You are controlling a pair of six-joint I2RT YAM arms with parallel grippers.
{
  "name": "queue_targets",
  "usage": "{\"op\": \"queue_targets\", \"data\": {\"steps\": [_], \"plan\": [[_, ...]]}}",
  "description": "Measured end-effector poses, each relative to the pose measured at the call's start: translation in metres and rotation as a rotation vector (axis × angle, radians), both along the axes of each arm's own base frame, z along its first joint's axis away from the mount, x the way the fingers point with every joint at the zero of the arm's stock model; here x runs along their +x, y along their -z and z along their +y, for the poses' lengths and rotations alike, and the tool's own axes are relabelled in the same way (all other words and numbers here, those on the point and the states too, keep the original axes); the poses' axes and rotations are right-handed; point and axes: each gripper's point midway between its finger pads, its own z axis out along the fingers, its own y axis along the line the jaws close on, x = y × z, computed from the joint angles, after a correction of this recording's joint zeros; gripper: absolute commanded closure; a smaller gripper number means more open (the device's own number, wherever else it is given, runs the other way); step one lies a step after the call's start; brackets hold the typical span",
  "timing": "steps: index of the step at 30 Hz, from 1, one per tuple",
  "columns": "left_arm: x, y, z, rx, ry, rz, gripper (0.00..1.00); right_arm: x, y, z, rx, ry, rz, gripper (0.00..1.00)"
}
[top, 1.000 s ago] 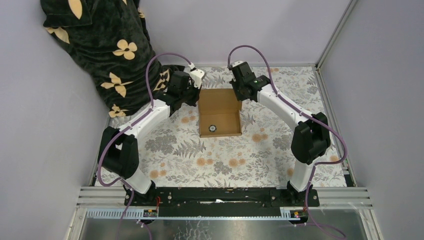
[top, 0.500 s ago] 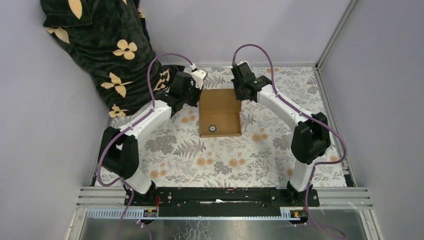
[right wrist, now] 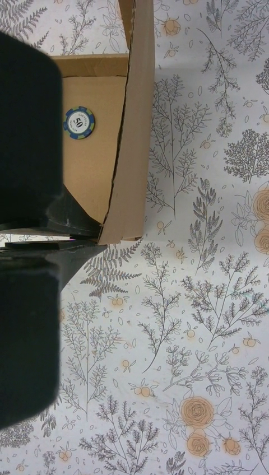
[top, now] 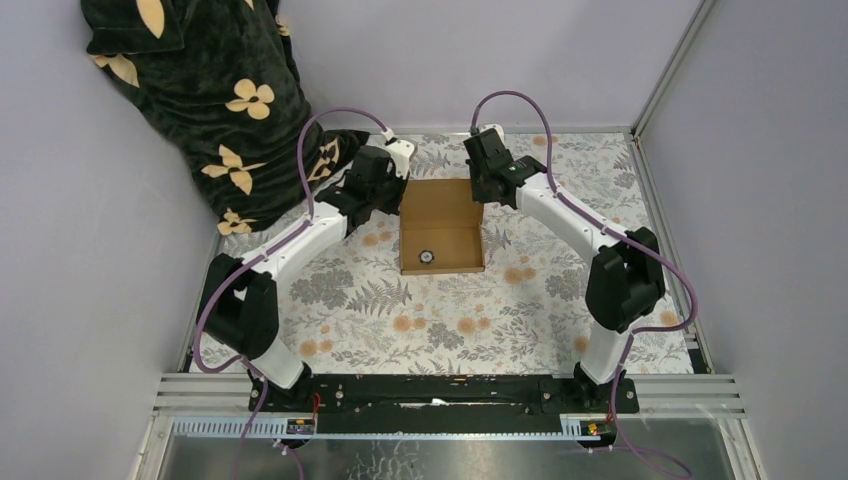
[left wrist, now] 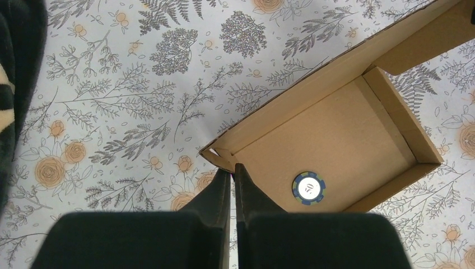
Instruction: Fold the paper box
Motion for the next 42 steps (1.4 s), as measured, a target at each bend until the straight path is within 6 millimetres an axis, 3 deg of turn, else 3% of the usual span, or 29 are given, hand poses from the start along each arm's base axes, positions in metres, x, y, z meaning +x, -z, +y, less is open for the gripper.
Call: {"op": "queue_targets", "data": {"steps": [14, 42], "plan": [[-0.011, 0.002, -0.015, 0.044, -0.079, -0.012, 0.96, -0.011, 0.000, -0.011, -0.012, 0.057, -0.027, 1.00], [-0.017, 0.004, -0.022, 0.052, -0.122, -0.015, 0.97, -0.021, 0.004, -0.012, 0.109, 0.205, -0.127, 1.00]]}}
